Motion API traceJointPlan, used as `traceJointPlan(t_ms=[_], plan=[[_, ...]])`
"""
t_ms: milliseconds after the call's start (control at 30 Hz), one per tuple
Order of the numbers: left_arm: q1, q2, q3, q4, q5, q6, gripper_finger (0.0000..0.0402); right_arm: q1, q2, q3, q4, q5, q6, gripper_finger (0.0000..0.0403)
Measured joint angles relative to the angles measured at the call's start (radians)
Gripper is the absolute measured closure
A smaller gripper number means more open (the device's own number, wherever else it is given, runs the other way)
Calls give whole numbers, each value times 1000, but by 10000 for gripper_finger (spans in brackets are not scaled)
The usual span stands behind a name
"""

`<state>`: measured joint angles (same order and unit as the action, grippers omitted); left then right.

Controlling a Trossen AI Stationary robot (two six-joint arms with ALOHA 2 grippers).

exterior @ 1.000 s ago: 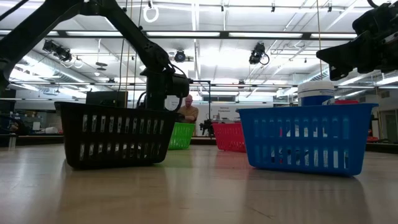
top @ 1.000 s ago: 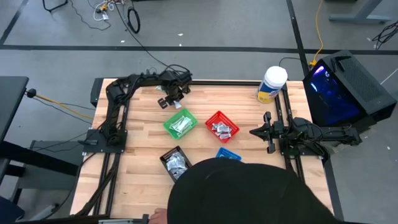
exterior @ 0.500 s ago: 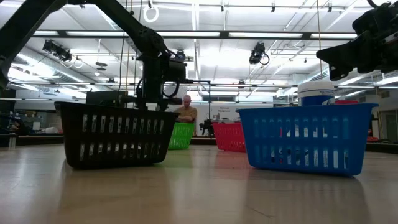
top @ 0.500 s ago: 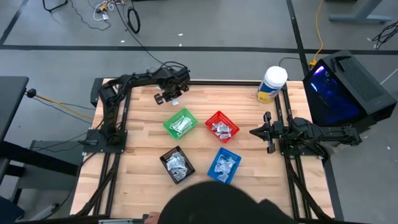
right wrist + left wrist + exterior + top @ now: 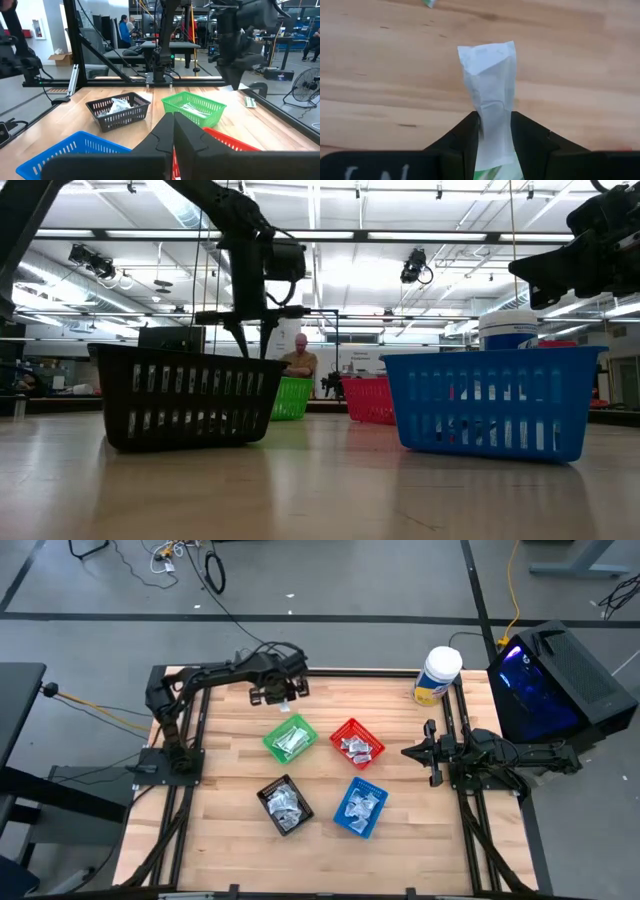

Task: Pick & Place First Aid Supplies
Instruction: Put the green bandage pack into the green bin

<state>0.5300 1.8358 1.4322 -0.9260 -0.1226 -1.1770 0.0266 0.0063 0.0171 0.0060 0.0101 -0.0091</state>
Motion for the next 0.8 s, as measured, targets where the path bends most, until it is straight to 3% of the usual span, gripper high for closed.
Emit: traceJointPlan(t_ms=[333,800], plan=[[-95,-14,0,-16,92,182,280,0,0,0,0,0,0,390],[-230,-13,0,-45,94,383,280,0,0,0,0,0,0,390]])
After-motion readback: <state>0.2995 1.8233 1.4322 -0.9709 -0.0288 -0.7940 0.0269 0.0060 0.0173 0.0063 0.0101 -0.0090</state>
